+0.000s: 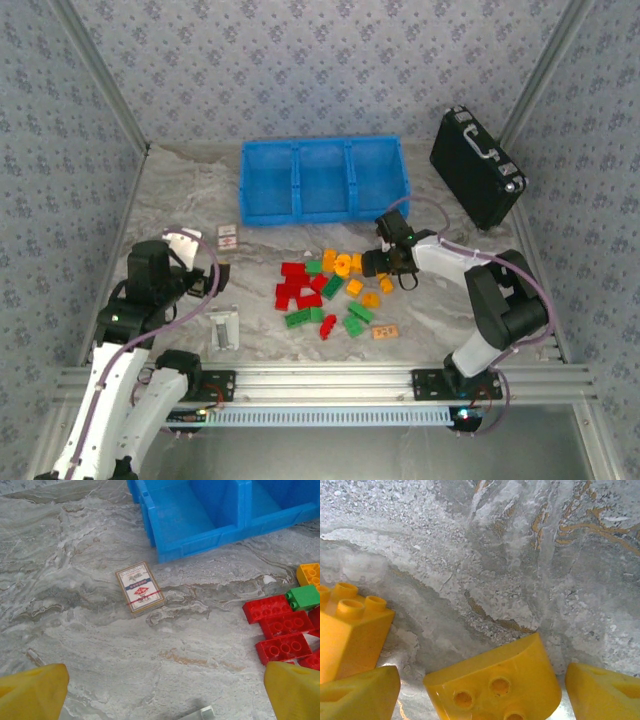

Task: Sort the legos into containers by color
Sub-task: Pick up the lego from the center of the table.

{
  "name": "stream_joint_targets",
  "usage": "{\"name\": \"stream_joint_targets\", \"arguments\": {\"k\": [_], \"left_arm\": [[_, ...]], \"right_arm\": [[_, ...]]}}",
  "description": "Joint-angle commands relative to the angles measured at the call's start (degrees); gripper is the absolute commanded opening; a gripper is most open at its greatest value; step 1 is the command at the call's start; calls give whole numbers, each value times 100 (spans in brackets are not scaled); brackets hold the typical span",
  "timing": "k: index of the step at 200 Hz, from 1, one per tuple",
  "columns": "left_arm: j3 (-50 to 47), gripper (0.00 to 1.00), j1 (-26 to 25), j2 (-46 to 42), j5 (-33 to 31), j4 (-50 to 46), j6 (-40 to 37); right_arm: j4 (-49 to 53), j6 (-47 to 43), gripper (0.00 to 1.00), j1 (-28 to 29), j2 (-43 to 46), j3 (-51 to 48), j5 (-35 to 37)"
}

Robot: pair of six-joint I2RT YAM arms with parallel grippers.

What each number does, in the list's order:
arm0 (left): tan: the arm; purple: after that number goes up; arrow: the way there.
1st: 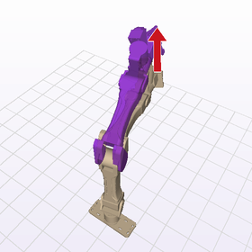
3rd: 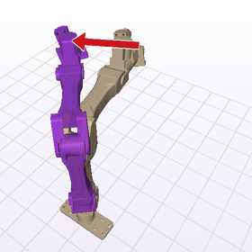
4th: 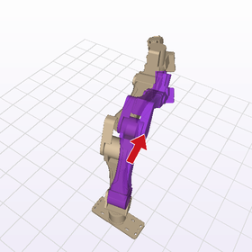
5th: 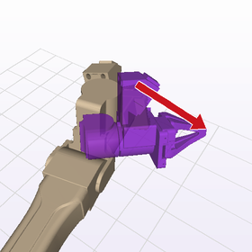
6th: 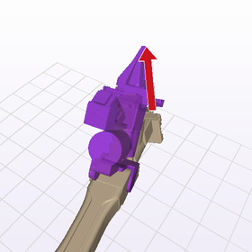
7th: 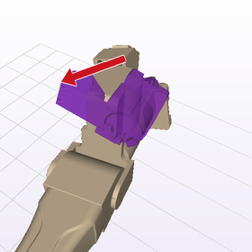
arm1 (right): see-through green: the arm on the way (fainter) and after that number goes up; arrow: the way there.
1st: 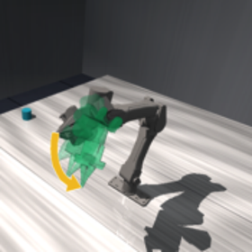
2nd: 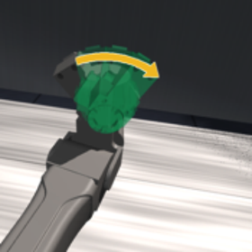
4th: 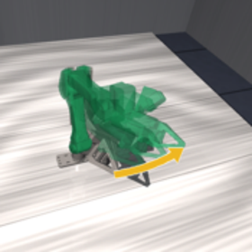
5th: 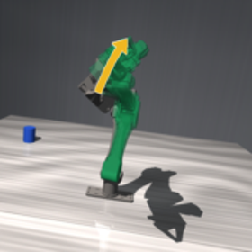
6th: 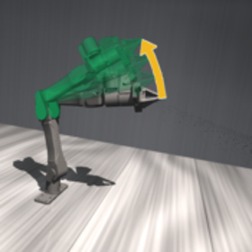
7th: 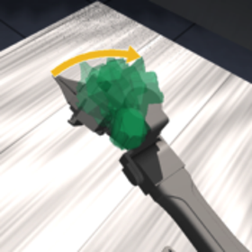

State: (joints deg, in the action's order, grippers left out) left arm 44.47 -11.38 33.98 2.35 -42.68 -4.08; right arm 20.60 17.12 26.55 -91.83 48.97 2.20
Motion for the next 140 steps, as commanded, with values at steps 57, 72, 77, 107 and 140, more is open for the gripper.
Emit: {"name": "stream_joint_targets", "arguments": {"k": [57, 72, 77, 107, 140], "left_arm": [[211, 100, -23, 145, 203, 159, -164], [207, 100, -23, 143, 212, 158, -146], [209, 100, -23, 138, 220, 154, -139], [176, 100, -23, 99, 257, 154, -146], [194, 100, -23, 43, 240, 97, -199]], "right_arm": [[383, 194, 76, 138, -37, -230, 153], [452, 286, 76, 199, -10, -252, 200], [438, 304, 76, 214, -2, -271, 221], [467, 331, 72, 246, -79, -208, 347], [561, 387, 67, 307, -9, -198, 365]]}}
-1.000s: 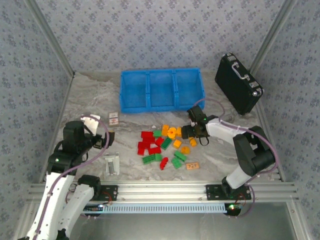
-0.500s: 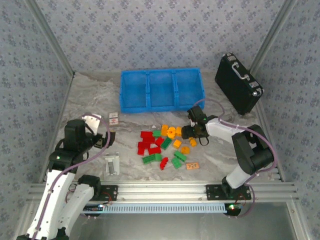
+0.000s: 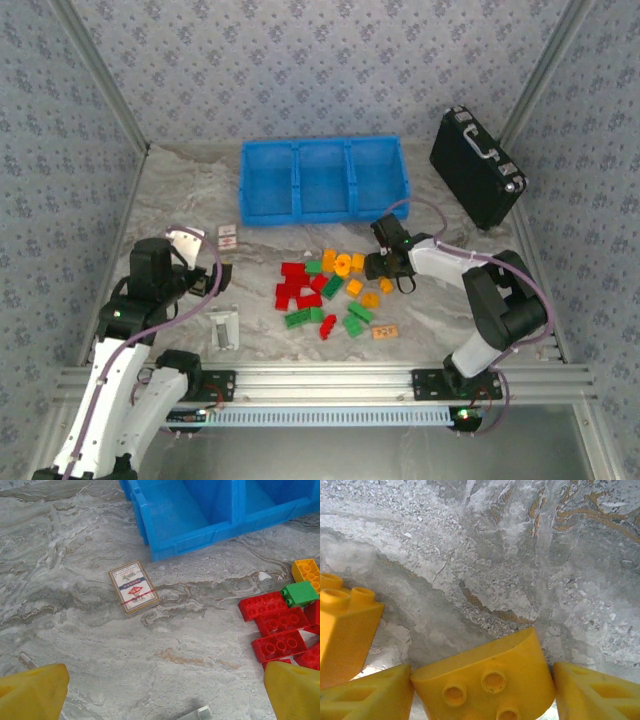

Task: Sort the legos into containers by color
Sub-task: Pick up the lego from the center of the table.

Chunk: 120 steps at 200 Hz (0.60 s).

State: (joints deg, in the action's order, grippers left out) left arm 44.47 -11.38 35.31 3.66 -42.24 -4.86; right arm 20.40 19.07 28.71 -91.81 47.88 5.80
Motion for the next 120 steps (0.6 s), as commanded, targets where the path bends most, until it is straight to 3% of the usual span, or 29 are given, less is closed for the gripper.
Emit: {"name": "stream_joint_targets", "arguments": {"k": [1, 120], "left_arm": [[194, 100, -23, -92, 104, 60, -120], [-57, 100, -22, -138, 170, 642, -120]], "right_arm": [[584, 193, 67, 95, -7, -87, 7], [1374, 197, 61, 55, 954, 516, 246]]}}
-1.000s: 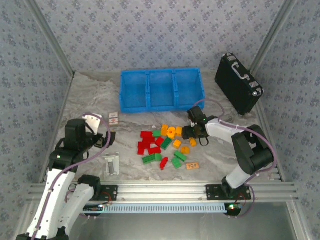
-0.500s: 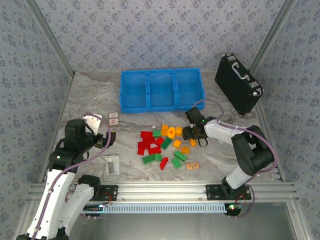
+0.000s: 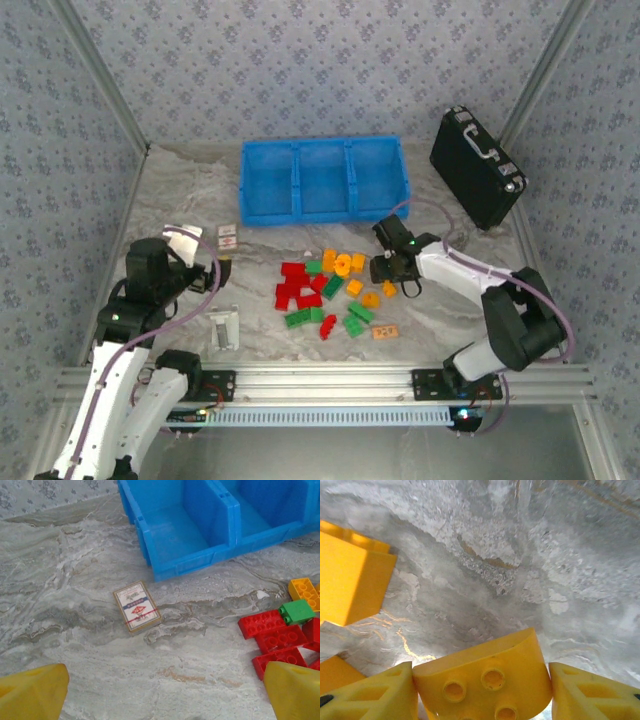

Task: Sort the legos into containers by color
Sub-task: Pick up the lego from the center of the table, then place the lego in the container.

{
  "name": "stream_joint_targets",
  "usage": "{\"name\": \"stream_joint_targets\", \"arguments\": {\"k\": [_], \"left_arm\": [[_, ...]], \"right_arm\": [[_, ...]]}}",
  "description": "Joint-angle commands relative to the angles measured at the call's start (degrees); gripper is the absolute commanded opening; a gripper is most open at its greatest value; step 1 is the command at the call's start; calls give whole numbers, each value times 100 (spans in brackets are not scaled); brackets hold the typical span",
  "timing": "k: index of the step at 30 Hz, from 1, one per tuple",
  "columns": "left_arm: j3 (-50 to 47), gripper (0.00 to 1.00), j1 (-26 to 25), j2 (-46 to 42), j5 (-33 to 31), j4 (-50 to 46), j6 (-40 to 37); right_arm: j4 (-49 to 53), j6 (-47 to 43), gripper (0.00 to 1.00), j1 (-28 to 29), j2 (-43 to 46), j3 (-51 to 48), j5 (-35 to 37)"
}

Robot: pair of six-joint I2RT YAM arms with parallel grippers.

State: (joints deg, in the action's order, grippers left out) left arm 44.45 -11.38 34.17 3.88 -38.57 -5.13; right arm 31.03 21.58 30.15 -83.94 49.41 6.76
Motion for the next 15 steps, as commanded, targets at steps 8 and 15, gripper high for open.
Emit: {"name": "stream_joint_targets", "arguments": {"k": [8, 15], "left_arm": [[-145, 100, -23, -104, 242, 415, 22], [-486, 100, -30, -154, 982, 576, 190]], "right_arm": [[132, -575, 61, -553, -333, 1417, 36], [-90, -1007, 61, -931, -1934, 3536, -232]]}}
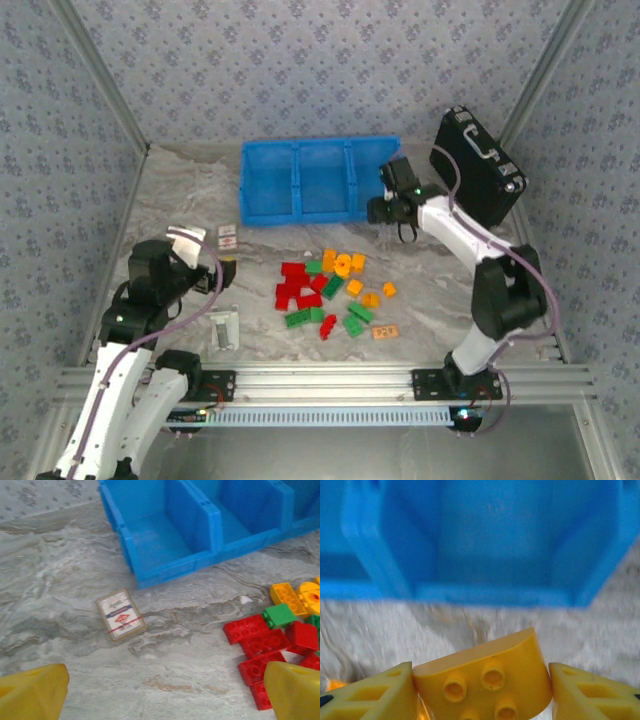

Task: Sort the legos into containers by color
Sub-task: Place the lego in the container, then pick up the lego from the bottom-center of the table.

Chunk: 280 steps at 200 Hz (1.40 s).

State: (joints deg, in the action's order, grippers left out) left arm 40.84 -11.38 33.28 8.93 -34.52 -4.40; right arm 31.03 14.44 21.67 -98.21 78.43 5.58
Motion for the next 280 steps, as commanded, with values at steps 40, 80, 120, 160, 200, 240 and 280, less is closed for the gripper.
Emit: {"name": "stream_joint_targets", "arguments": {"k": [40, 80, 120, 160, 200, 240, 280], "left_arm": [[-134, 100, -40, -270, 469, -59, 226], [-76, 100, -62, -618, 407, -406, 298], [-153, 100, -58, -1045, 413, -406, 453], [-147, 100, -58, -1039, 450, -412, 441], [-76, 100, -58, -812, 607, -331, 317], [-211, 100, -66, -566, 755, 42, 250], [-298, 100, -102, -297, 984, 418, 390]], "right_arm": [[72, -253, 61, -294, -1996, 2510, -128], [236, -283, 61, -339, -2692, 3362, -157], [45, -153, 61, -478, -2848, 3415, -173], [92, -253, 76, -532, -2814, 3436, -207], [101, -371, 89, -426, -1949, 2720, -242], [27, -404, 94, 70, -93, 561, -98], [65, 130, 89, 438, 1786, -1788, 154]]}}
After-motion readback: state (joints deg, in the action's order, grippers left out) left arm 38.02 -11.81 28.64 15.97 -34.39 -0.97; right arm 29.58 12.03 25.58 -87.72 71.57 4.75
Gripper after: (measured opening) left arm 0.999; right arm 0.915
